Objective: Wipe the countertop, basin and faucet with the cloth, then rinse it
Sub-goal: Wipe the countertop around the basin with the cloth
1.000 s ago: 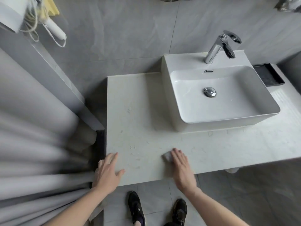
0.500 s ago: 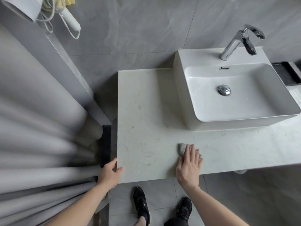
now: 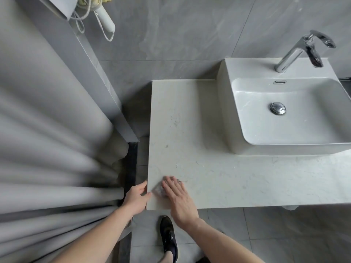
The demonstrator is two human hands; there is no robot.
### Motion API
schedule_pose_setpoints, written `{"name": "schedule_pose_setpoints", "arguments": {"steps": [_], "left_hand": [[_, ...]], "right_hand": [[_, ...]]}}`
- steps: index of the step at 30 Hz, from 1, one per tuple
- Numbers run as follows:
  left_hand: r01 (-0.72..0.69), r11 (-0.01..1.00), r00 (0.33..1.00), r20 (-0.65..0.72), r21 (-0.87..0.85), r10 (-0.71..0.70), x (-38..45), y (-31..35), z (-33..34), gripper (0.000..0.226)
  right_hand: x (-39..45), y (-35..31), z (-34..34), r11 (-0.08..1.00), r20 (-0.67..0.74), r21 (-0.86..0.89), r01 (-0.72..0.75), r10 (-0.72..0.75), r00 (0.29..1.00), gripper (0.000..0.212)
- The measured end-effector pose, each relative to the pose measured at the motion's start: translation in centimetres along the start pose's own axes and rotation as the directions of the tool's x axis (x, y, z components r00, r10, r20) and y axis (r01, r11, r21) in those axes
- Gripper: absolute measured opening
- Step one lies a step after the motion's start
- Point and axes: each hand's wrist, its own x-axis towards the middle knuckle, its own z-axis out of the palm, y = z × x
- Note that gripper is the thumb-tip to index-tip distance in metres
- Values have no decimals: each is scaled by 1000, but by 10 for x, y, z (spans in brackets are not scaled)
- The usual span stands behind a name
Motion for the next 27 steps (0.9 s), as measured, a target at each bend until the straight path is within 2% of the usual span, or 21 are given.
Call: {"name": "schedule_pose_setpoints", "arguments": {"steps": [2,5,8,10,13,15,16,18,21,23,25,27], "left_hand": [[18,1000,999,-28,21,-17,-14,15,3,64],[26,999,999,-36,43,-25,-20,22,5,61],[30,999,999,-40,35,-29,-21,23,6,61],[37,999,999,-40,35,-36,-19,19,5,62],[40,999,999,-34,24,-39,-13,12,3,60],[36,999,999,-31,30,-35,-11,11,3,59],[35,999,999,-32,36,-34,-12,12,3,59],[27,999,999,-33,19,-27,-17,18,3,60],[33,999,998,-62,5,-33,-20,21,7,62],[38,999,997,-61,12,-37,-19,21,7,62],[35,999,998,-46,33,-33,-18,20,8,48],[7,997,1000,-27,71,-5,-15,18,7,48]], "right_hand": [[-11,28,-18,999,-35,-10,-45,44,998,99],[-28,82,-53,971,-163,30,-236,238,957,91],[-38,143,-85,874,-296,84,-478,480,826,64],[-41,172,-100,771,-304,115,-626,628,717,55],[-36,176,-100,654,-264,109,-749,745,612,61],[-26,156,-89,628,-266,112,-770,766,586,65],[-18,143,-82,643,-269,112,-758,754,599,66],[-2,111,-65,729,-268,106,-676,676,687,66],[26,63,-35,888,-210,60,-456,457,864,73],[44,29,-20,957,-142,23,-289,289,947,81],[57,-4,-6,990,-73,-25,-136,133,988,78],[64,-22,4,998,-20,-54,-30,29,999,73]]}}
